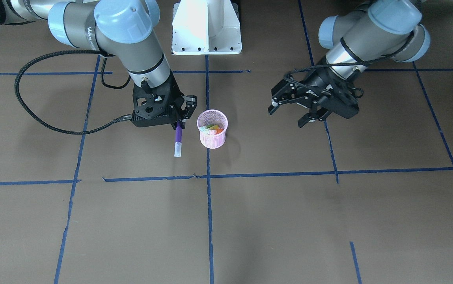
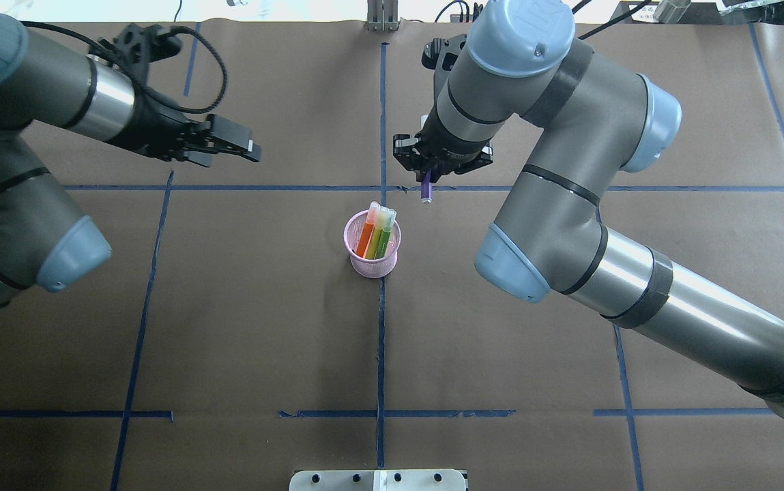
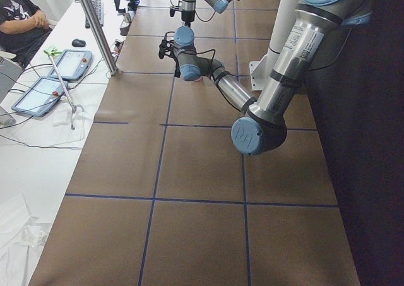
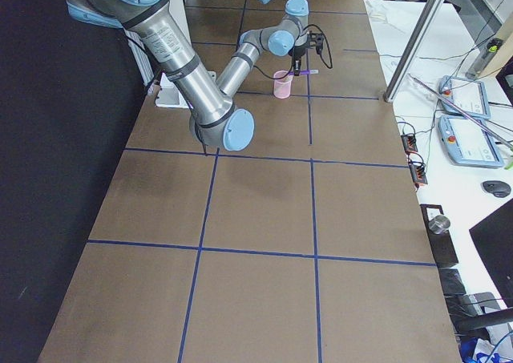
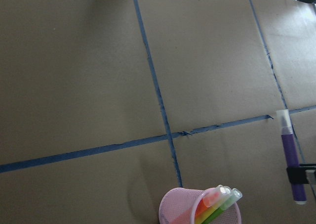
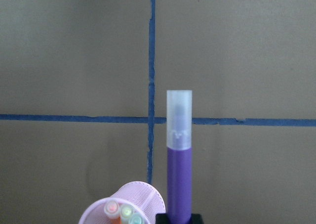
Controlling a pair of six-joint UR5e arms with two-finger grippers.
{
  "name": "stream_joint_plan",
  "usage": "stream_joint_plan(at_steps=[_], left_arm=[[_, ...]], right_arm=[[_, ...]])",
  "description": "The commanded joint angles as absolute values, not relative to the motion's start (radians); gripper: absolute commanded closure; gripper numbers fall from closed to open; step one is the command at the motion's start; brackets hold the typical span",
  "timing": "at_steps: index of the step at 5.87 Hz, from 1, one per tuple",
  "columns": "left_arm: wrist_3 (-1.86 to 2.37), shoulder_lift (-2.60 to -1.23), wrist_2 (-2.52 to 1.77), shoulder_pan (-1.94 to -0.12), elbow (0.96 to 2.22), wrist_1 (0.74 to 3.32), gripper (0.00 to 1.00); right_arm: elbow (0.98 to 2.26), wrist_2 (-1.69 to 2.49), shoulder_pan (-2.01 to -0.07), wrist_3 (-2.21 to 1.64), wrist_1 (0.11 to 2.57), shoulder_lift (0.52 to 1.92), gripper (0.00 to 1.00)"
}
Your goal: Collect pens into pen holder
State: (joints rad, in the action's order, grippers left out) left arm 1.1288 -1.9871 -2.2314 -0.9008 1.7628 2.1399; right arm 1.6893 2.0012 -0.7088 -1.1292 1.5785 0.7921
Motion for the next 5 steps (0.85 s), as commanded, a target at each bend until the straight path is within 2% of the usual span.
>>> stream_joint_plan(at_steps=[1, 3, 4, 5], left_arm=[[1.044, -1.916, -2.318, -0.992, 1.741, 2.03, 0.0], [0.566, -1.83, -2.316, -1.121, 1.715, 1.767, 0.0], [0.34, -1.829, -2.31, -1.191, 1.672, 1.647, 0.0], [0.204, -1.829, -2.315, -1.268, 1.589, 1.637, 0.0]], right_arm=[[1.68, 1.927, -0.7, -1.132, 1.578, 0.743, 1.0], [1.678, 1.773, -0.62, -1.173, 1.572, 0.717, 1.0], [1.68, 1.705, -0.594, -1.184, 1.571, 0.715, 1.0], [1.678, 1.612, -0.556, -1.189, 1.568, 0.709, 1.0]])
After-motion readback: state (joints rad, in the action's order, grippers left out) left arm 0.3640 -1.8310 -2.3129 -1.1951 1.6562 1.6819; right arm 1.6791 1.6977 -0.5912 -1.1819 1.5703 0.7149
